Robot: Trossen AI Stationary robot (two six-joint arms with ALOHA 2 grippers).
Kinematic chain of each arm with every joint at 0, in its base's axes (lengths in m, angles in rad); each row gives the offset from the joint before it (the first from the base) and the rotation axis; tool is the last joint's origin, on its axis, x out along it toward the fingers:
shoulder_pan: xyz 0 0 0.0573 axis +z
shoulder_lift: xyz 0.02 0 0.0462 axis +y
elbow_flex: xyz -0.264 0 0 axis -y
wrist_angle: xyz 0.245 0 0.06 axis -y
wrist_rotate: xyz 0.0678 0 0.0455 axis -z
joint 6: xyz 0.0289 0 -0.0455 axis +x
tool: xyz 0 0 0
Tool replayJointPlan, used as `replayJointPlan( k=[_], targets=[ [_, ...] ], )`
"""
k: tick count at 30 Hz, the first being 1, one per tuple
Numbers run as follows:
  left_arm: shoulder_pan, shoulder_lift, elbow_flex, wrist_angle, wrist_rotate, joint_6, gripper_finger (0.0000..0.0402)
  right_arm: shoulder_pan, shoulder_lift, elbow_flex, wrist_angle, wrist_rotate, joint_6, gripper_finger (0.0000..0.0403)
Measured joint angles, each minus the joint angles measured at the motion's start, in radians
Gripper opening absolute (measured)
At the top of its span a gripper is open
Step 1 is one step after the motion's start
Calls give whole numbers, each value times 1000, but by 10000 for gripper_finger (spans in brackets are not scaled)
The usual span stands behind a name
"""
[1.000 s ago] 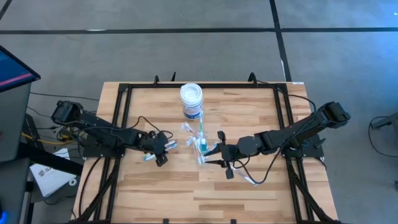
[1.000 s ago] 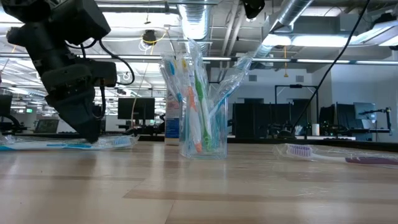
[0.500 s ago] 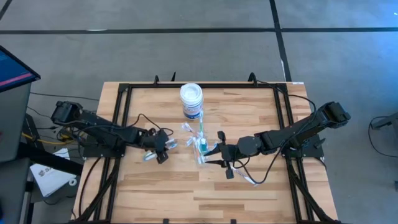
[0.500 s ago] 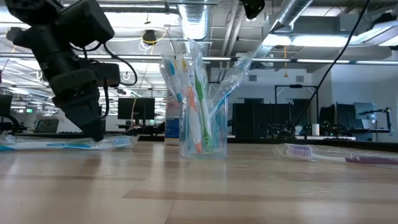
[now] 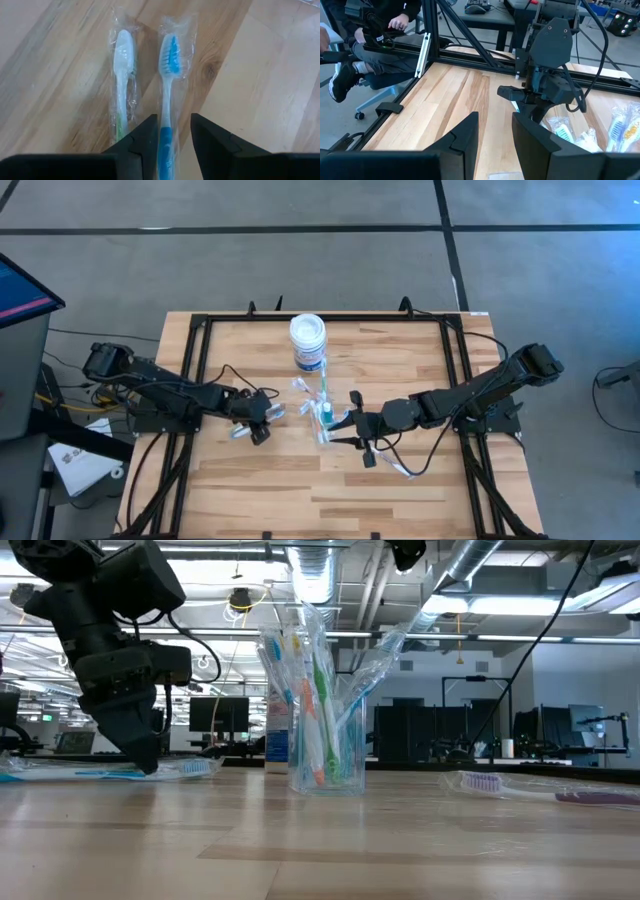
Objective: Pick & Place toothbrushing station
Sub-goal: Put the blue toothbrush into the Transparent organizer
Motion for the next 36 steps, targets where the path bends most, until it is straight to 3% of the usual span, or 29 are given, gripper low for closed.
replayJointPlan(
  k=[11, 17, 26, 36],
  targets=[
    [0, 35, 0, 3, 26, 8, 85, 0, 0, 0, 0, 0, 0, 109],
    [0, 7, -2, 2, 34, 7, 10, 0, 0, 0, 0, 0, 0, 109],
    [-1, -22, -2, 14, 6, 7, 1, 0, 0, 0, 0, 0, 0, 109],
    [-110, -186, -2, 91, -117, -1, 0, 0, 0, 0, -11, 0, 0, 109]
  ],
)
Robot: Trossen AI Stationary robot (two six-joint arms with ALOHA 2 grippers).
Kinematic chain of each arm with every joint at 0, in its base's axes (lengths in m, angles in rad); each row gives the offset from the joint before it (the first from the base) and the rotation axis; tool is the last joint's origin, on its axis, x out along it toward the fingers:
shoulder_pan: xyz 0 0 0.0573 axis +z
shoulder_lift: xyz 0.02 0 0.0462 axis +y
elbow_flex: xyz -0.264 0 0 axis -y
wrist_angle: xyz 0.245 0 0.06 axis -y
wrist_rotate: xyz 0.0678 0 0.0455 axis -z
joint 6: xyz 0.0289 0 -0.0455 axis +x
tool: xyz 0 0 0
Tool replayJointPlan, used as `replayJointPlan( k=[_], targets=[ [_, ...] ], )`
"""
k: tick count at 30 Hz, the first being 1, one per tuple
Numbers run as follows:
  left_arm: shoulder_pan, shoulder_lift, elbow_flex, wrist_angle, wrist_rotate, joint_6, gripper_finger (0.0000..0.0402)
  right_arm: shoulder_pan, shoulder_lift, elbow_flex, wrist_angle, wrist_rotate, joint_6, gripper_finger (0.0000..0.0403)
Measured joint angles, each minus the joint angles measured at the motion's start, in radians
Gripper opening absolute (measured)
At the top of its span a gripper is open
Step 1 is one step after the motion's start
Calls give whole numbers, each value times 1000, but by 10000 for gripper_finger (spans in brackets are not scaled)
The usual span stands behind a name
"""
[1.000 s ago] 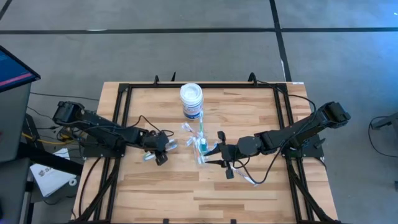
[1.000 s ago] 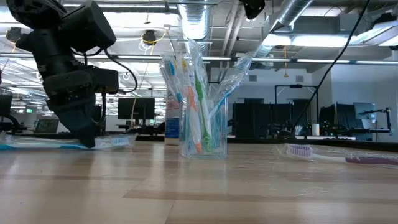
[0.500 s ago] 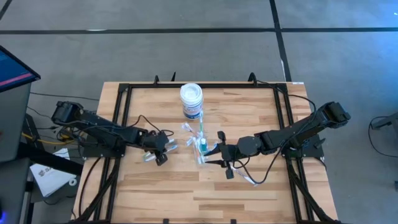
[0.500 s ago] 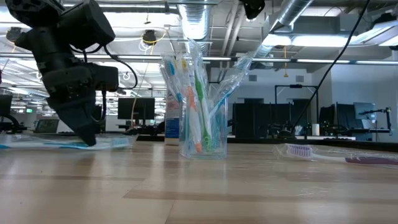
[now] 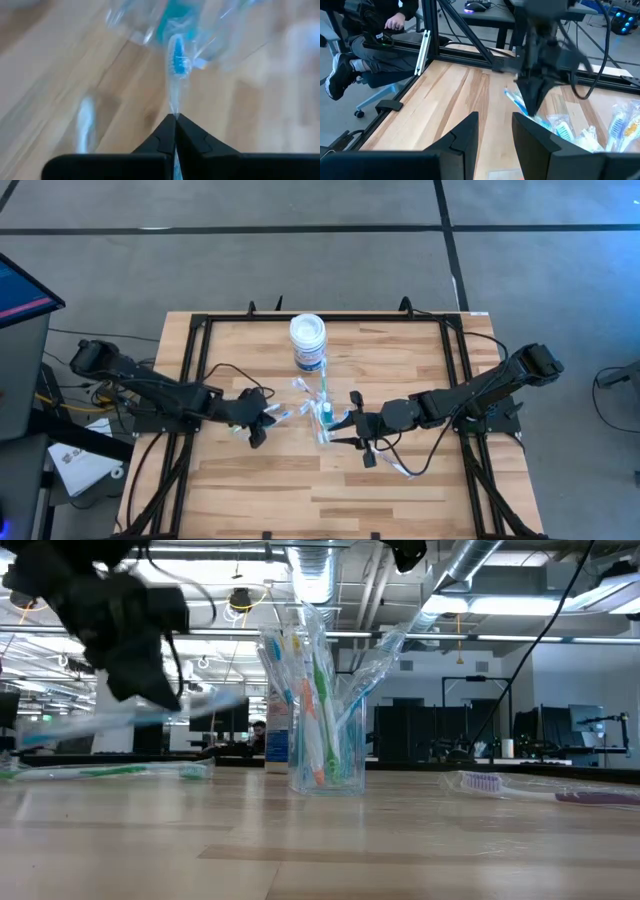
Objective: Pick & Place toothbrushing station
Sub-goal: Put the blue toothbrush into the Transparent organizer
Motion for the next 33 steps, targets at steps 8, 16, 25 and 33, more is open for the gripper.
replayJointPlan(
  k=[8, 16, 25, 33],
  targets=[
    [-107, -81, 0, 203, -96, 90, 0, 0, 0, 0, 0, 0, 0, 109],
    [-152, -80, 0, 430, -136, 223, 0, 0, 0, 0, 11, 0, 27, 109],
    [-154, -45, 0, 688, -153, 370, 0, -2, 0, 0, 91, 0, 28, 109],
    [-154, 89, 0, 969, -152, 496, 0, -23, 0, 0, 175, -1, 53, 109]
  ],
)
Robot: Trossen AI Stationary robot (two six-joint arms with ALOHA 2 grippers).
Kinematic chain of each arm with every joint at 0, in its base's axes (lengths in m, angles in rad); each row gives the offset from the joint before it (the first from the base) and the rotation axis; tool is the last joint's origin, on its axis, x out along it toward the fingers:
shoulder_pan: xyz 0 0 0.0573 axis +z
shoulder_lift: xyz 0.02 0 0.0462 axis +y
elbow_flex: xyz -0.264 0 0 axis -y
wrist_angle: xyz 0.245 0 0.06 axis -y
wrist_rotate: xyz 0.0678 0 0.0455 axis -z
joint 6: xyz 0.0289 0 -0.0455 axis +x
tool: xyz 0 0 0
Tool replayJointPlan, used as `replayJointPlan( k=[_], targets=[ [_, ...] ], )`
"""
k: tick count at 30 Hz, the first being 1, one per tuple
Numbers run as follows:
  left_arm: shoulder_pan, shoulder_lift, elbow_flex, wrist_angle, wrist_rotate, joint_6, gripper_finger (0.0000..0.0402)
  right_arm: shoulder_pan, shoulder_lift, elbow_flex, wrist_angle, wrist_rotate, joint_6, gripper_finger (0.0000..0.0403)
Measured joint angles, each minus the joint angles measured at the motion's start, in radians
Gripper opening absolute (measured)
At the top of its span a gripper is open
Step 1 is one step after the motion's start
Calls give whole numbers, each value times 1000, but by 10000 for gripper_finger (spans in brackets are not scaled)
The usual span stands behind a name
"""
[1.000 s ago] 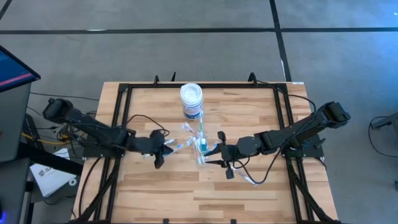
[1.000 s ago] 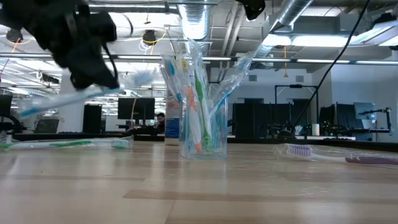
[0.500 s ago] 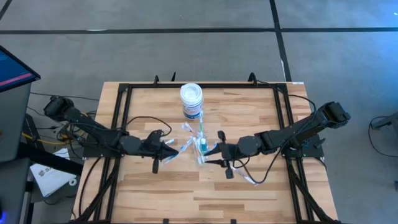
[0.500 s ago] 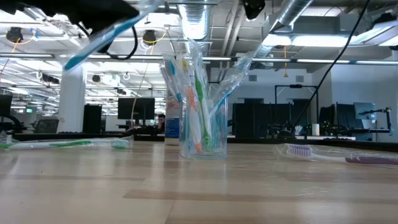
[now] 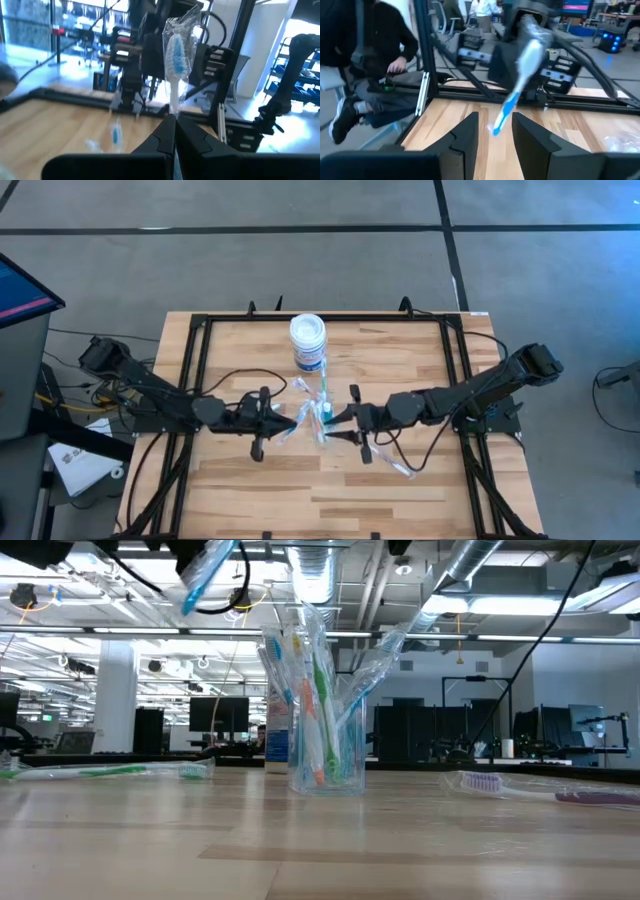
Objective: Pick & Place toothbrushing station
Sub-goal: Put the blue toothbrush into the Transparent organizer
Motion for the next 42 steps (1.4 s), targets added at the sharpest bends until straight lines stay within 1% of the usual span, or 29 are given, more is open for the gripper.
replayJointPlan(
  k=[4, 7, 11, 15, 19, 31, 33, 35, 39, 40, 42],
  targets=[
    [4, 64, 1, 116, -2, 57, 0, -20, 0, 0, 3, 0, 25, 109],
    [8, 102, 3, 174, -10, 65, 0, -26, 0, 0, 5, 1, 25, 109],
    [22, 154, 41, 175, -12, 71, 0, -26, 3, 0, 32, 1, 25, 109],
    [25, 203, 96, 175, -13, 135, 0, -26, 16, -1, 51, 0, 25, 109],
    [26, 231, 138, 179, -13, 164, 0, -31, 14, -1, 48, 0, 25, 109],
    [35, 299, 188, 176, -13, 190, 0, -36, 15, 0, 70, -1, 24, 107],
    [35, 299, 191, 175, -13, 193, 0, -36, 15, 0, 70, -1, 24, 99],
    [35, 299, 192, 178, -13, 194, 0, -36, 15, 0, 70, -2, 24, 81],
    [36, 299, 192, 174, -14, 197, 0, -34, 15, 0, 68, -3, -2, 21],
    [39, 299, 192, 174, -13, 196, 0, -31, 15, 0, 68, -3, -13, 13],
    [40, 299, 192, 174, -13, 194, 0, -27, 15, 0, 68, -3, -24, 13]
  ],
)
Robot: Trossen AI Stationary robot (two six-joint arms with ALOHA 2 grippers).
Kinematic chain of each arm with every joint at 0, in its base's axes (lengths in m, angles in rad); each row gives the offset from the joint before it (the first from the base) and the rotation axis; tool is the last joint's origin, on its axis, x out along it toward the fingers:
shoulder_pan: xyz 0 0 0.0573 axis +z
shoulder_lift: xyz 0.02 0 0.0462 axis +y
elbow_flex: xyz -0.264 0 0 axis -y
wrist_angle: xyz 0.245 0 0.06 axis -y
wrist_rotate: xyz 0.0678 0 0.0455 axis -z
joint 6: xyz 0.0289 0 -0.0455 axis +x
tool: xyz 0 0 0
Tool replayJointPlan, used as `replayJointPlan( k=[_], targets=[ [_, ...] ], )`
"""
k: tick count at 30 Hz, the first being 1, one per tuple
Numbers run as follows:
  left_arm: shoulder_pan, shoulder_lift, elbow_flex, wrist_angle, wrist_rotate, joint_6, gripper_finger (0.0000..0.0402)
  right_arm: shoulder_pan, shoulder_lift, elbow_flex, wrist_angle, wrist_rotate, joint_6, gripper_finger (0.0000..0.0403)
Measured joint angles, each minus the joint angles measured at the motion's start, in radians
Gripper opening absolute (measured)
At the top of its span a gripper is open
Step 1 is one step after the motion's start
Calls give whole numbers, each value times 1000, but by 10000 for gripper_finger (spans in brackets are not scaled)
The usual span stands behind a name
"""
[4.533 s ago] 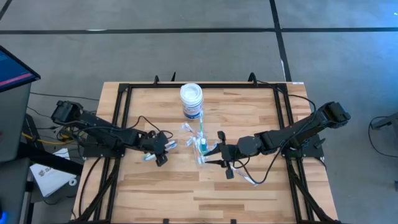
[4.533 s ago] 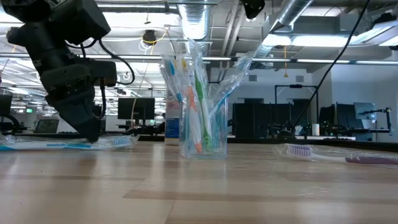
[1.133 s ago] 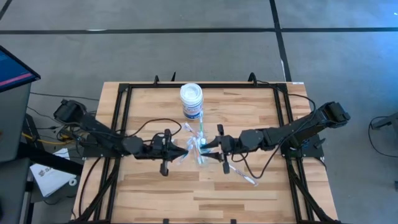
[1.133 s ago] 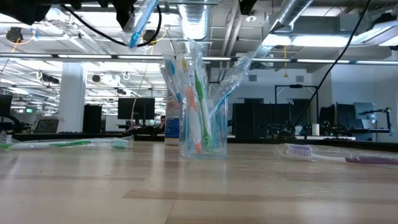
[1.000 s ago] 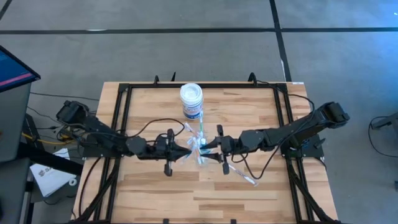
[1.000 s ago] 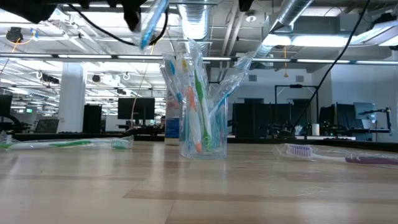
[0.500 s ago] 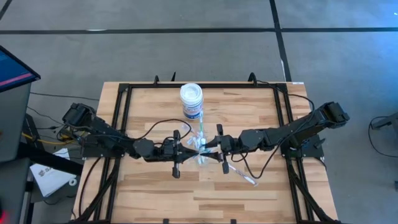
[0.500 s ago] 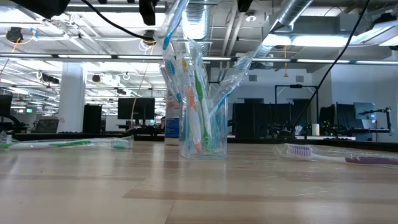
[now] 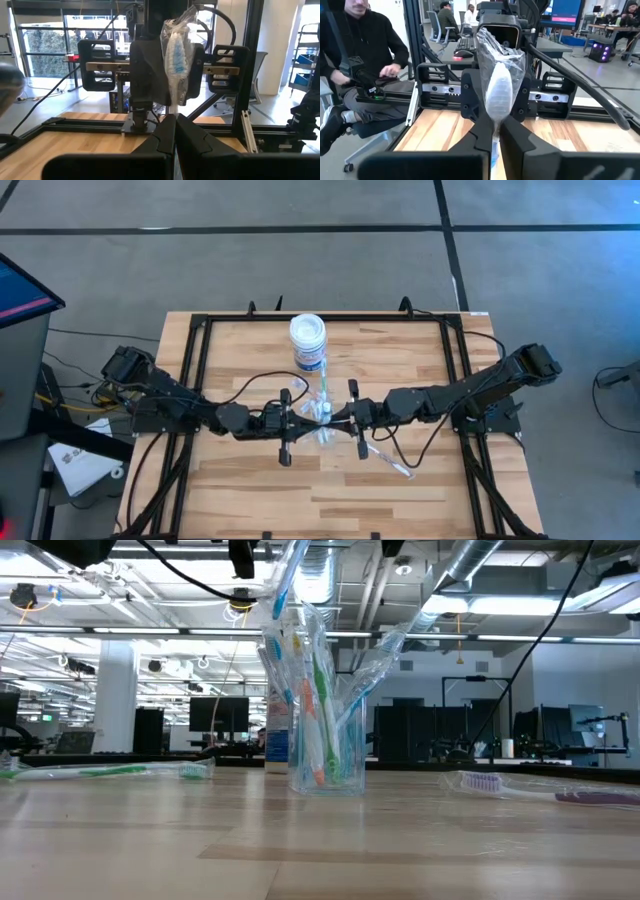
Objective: Pick & Place toothbrushing station
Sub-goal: Put the blue toothbrush into the Transparent organizer
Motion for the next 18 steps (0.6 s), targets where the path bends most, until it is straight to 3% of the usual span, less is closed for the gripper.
replayJointPlan(
  k=[18],
  targets=[
    [0, 0, 0, -10, 2, -5, 3, 5, 0, 0, -9, -22, -15, 2]
  ],
)
